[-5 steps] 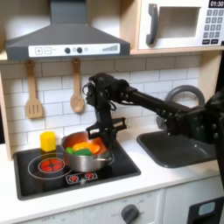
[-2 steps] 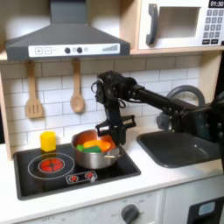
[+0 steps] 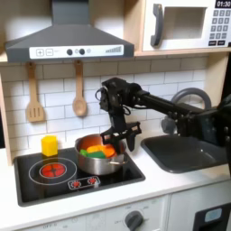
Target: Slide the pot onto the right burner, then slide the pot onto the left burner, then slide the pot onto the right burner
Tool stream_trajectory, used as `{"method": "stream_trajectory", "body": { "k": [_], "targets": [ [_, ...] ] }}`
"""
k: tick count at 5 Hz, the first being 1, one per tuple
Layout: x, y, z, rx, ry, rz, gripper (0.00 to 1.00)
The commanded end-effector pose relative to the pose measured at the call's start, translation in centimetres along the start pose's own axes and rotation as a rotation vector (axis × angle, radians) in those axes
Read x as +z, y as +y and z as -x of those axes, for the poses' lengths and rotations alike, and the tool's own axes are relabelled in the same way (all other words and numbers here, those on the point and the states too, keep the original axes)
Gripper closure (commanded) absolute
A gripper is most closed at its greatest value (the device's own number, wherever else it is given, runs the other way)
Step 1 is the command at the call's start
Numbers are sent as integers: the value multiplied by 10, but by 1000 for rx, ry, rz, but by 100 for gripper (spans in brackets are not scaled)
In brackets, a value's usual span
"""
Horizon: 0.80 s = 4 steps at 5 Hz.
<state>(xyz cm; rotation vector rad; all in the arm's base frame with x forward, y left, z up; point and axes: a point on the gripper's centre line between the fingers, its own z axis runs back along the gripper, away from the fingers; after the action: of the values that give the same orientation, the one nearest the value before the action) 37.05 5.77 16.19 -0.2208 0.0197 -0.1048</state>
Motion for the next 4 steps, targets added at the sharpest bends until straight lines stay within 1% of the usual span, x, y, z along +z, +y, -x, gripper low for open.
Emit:
{"method": "stream_trajectory", "body": {
  "k": [1,2,3,4],
  "targets": [
    [16,-2,3,9,-62,-26,0],
    [20,-1,2,20,-86,-17,0],
    [30,3,1,4,-135,-64,0],
    [34,6,2,9,-160,-71,0]
  ]
}}
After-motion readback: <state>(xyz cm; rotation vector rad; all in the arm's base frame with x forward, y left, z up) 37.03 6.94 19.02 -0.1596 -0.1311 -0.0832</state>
